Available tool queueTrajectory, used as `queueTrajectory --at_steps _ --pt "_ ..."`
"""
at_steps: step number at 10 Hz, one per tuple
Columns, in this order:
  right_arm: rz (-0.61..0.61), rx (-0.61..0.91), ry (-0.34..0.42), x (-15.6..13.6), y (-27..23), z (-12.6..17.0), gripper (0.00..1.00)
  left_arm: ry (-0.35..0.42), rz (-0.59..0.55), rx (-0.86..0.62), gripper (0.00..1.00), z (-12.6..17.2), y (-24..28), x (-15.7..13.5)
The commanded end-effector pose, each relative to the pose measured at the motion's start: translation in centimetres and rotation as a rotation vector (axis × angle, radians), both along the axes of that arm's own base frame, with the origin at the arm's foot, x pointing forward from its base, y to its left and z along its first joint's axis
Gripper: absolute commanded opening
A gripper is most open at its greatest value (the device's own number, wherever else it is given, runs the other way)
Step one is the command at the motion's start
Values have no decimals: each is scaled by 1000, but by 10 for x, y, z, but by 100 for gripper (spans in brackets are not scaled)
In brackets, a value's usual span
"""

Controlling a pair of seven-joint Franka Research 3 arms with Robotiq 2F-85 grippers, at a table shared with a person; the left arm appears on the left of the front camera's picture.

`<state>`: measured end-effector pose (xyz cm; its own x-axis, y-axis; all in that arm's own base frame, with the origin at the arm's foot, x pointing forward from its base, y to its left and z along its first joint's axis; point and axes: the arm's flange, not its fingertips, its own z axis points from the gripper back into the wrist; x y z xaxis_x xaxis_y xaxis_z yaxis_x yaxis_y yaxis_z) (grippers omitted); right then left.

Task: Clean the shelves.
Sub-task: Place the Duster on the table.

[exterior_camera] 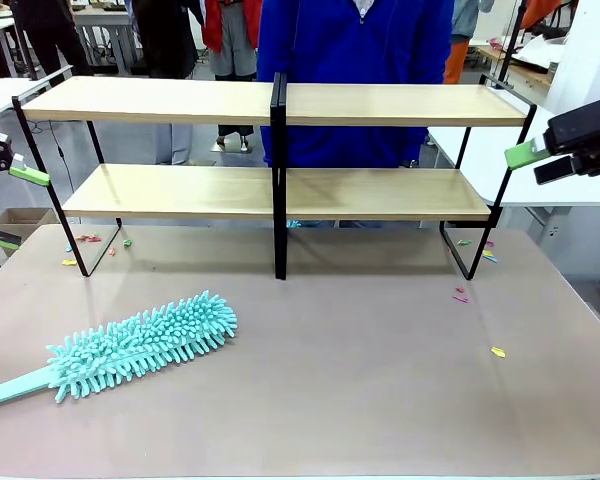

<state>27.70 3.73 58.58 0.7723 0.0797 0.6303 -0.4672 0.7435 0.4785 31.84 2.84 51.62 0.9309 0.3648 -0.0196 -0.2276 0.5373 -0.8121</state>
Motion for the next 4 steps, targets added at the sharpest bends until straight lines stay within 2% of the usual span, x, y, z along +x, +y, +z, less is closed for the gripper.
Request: queueTrajectory --at_steps 1,4 --pt "10 13 -24 3 0 0 100 -6 -10 0 100 0 2 -1" --pt "10 13 -24 3 0 0 100 -6 -10 0 100 0 2 -1"
